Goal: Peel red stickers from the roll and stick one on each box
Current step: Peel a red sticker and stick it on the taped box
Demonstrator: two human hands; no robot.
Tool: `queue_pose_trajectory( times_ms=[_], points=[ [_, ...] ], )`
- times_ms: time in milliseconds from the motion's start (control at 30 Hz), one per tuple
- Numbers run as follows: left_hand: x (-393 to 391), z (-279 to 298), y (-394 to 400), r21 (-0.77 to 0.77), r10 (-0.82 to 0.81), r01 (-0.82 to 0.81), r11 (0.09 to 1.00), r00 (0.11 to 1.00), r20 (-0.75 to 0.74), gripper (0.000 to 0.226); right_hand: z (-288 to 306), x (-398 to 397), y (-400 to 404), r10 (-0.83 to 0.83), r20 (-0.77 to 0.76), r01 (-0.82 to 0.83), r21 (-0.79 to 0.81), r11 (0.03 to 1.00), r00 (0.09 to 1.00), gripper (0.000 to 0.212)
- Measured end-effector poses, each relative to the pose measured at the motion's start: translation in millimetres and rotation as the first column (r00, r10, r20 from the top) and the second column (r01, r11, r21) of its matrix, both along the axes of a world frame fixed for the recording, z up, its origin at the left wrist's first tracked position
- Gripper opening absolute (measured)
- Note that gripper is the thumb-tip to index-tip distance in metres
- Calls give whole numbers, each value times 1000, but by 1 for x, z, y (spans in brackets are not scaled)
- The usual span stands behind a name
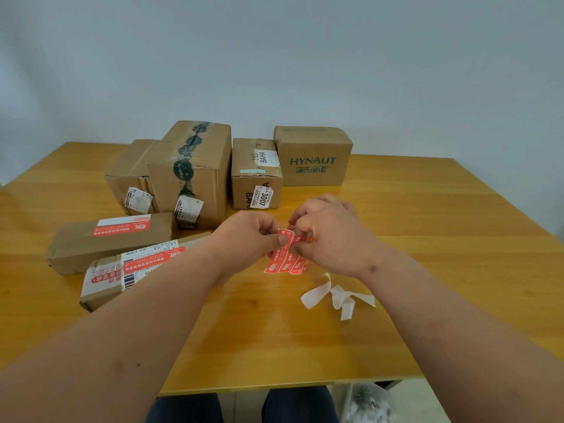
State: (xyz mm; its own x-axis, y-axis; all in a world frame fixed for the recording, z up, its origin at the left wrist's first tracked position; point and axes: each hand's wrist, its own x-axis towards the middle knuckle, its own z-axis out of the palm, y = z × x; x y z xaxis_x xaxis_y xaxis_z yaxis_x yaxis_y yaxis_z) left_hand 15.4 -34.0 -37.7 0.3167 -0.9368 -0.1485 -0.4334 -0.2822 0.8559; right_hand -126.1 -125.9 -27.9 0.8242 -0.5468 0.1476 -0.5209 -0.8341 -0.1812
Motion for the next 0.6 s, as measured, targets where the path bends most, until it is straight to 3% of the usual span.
queue_pose_trajectory(
  times_ms=[200, 367, 467, 600],
  points=[
    [0, -2, -2, 17, 74, -72, 997, 984, -160, 16, -1, -2, 3, 31, 38, -30, -16, 999, 999, 7],
    [-2, -1, -3, -25, 47, -52, 998, 983, -175, 12, 3, 0, 1, -27, -8, 27, 61, 998, 1000, 28],
    [-1, 1, -2, -54, 17, -27, 998, 984, -180, 10, 2, 3, -1, -41, -37, 43, 59, 997, 998, 16],
    [1, 2, 0, -52, -30, 21, 998, 983, -181, 13, 0, 2, -2, -19, -41, 21, 41, 999, 999, 22]
  ],
)
